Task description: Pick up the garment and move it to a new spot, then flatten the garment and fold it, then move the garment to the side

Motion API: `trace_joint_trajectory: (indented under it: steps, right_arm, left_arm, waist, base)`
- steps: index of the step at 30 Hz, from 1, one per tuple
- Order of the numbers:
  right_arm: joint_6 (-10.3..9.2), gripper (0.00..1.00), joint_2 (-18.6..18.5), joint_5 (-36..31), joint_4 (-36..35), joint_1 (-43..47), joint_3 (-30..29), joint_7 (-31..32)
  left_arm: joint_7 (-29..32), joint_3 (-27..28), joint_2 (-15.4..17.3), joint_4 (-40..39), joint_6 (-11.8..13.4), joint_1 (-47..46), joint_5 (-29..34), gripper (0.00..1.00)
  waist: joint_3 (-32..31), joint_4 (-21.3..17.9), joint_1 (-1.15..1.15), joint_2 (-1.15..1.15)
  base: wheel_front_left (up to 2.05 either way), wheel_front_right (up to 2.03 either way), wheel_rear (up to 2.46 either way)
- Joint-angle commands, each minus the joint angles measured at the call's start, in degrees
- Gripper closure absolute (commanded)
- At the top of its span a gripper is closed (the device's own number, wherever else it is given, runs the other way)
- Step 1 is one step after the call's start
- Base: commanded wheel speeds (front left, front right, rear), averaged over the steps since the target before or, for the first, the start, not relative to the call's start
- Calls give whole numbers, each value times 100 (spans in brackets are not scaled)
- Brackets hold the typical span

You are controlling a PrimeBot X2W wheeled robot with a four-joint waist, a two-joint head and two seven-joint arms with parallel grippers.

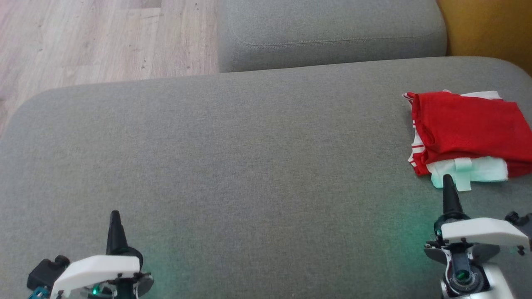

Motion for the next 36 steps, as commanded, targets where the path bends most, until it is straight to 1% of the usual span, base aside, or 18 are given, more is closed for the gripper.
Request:
trace_joint_trajectory:
  steps: [1, 36]
  right_arm:
    - [-3, 100, -17, 187, -248, -160, 28, 60]
    - [-4, 100, -10, 2267, -729, -32, -289, 618]
  left_arm:
    - [55, 170, 33, -209, -68, -332, -160, 100]
    - [629, 543, 47, -368, -190, -390, -2054, 100]
  waist:
    - [0, -2, 0, 0]
    - [8, -44, 0, 0]
  base:
    - [0, 0, 0]
    - [0, 0, 0]
